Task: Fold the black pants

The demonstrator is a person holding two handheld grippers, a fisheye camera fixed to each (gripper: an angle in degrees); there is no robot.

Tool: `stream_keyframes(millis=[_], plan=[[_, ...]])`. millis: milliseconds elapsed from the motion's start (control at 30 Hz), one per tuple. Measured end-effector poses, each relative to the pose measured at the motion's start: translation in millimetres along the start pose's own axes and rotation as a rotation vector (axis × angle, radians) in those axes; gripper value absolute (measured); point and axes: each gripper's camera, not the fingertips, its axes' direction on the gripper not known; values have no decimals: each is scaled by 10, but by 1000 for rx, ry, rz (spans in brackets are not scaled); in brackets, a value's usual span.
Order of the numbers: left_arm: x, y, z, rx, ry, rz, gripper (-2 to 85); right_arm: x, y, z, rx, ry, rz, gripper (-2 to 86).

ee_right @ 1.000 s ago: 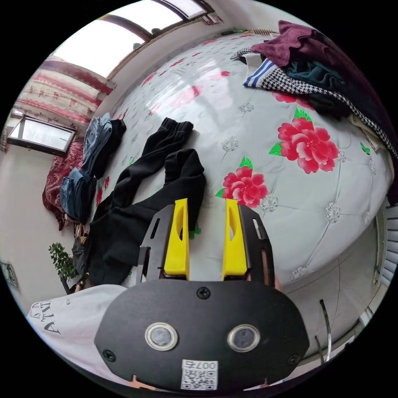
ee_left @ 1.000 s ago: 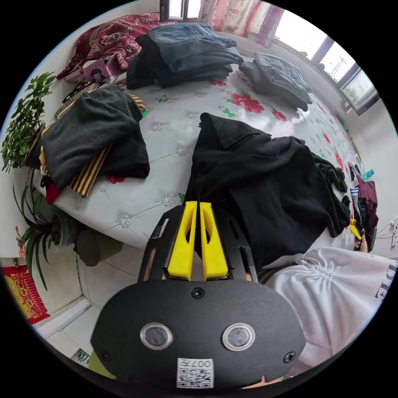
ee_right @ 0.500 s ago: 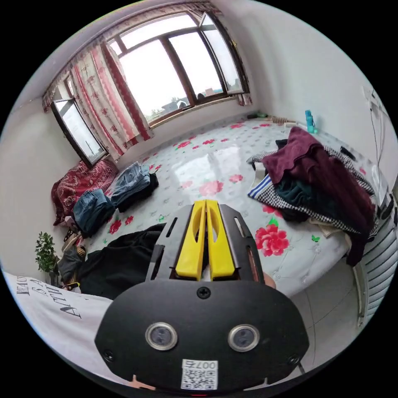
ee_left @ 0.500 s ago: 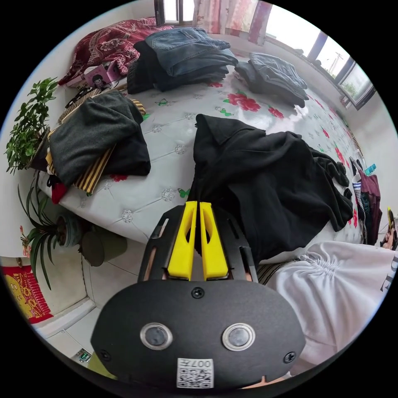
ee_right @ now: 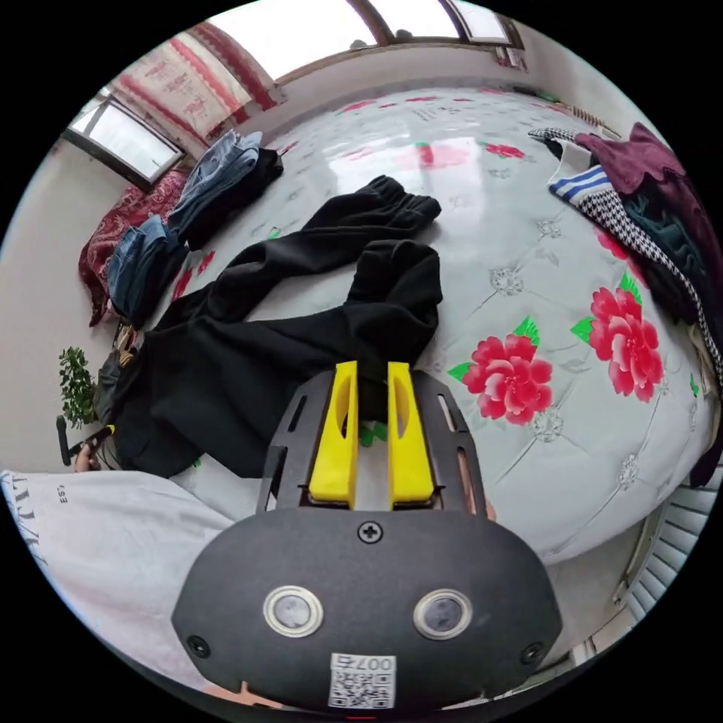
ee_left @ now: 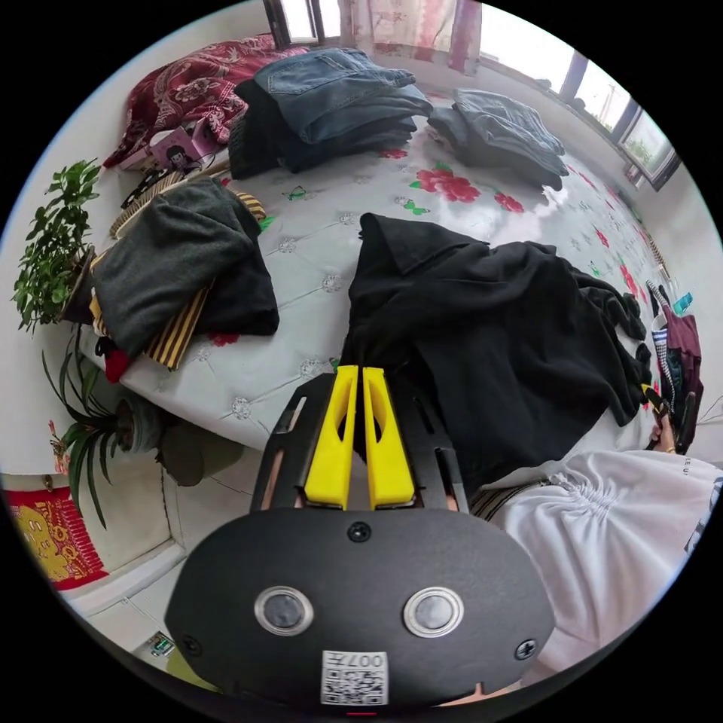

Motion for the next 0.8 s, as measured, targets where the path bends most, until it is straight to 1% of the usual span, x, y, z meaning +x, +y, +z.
stream_keyframes(millis=[33, 67, 100, 133, 167, 200, 267, 333, 400, 467, 533, 567, 667, 733, 800], plan=[[-45, -3, 8, 4, 22, -23, -9, 9, -17, -128, 2, -29, 38, 52], [-65, -8, 26, 4, 36, -38, -9, -83, 23, -395, 68, -7, 22, 48], [-64, -12, 36, 4, 43, -39, -9, -163, 62, -574, 112, 9, -3, 46], [-38, -22, 56, 4, 63, -30, -9, -346, 137, -944, 173, 31, -51, 44], [16, -38, 82, 3, 84, -15, -9, -566, 198, -1325, 199, 60, -93, 43], [52, -48, 98, 1, 88, -7, -9, -685, 216, -1510, 196, 80, -109, 43], [239, -105, 209, -28, 76, 32, -8, -1242, 239, -2107, 162, 202, -228, 45], [381, -164, 336, -57, 62, 67, -8, -1584, 198, -2308, 198, 328, -279, 49], [459, -227, 466, -82, 58, 66, -6, -1722, -12, -2168, 165, 398, -299, 55], [460, -269, 579, -93, 67, 51, 0, -1555, -395, -1573, 37, 474, -246, 62], [383, -245, 572, -89, 67, 25, 11, -1395, -476, -1174, 1, 501, -210, 59], [313, -188, 506, -66, 72, 14, 23, -1308, -431, -1011, 18, 512, -191, 57], [102, 60, 304, -6, 61, -43, 49, -1010, -154, -747, 61, 466, -122, 52], [48, 214, 173, 19, 42, -58, 55, -781, 28, -592, 52, 422, -79, 51], [162, 348, 11, 72, 23, 9, 58, -572, 181, -439, 35, 415, -48, 49]])
